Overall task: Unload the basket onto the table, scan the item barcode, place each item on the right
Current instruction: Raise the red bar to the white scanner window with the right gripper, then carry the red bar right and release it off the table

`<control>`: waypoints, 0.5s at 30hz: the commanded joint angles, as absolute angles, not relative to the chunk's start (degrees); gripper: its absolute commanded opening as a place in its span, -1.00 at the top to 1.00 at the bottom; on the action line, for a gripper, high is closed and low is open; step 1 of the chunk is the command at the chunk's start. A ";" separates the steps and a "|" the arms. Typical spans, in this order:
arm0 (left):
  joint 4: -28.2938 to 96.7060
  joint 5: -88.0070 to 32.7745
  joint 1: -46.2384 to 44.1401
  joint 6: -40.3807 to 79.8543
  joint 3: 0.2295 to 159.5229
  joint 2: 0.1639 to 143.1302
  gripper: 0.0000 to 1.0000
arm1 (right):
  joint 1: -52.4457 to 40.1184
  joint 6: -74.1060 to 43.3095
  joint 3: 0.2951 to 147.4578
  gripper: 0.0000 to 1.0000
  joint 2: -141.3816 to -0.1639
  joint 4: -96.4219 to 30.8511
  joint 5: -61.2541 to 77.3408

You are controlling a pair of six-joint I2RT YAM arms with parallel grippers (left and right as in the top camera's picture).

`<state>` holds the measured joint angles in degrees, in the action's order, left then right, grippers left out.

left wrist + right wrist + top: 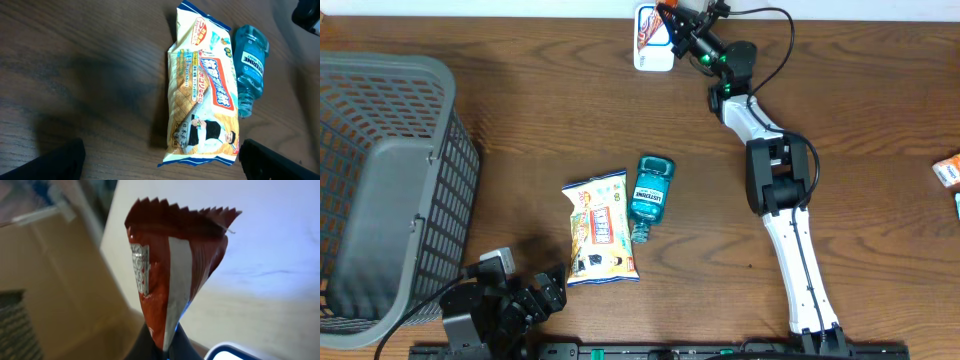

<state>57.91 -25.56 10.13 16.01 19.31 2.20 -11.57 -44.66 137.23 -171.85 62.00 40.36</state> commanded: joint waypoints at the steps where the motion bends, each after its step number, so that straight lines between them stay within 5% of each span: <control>1: 60.12 -26.15 10.33 15.05 18.98 2.11 -0.97 | -9.54 -43.64 140.20 0.98 -167.02 57.28 53.82; 15: 60.12 -26.15 10.33 15.05 18.98 2.11 -0.97 | 3.40 -26.57 140.20 0.97 -148.07 7.55 71.40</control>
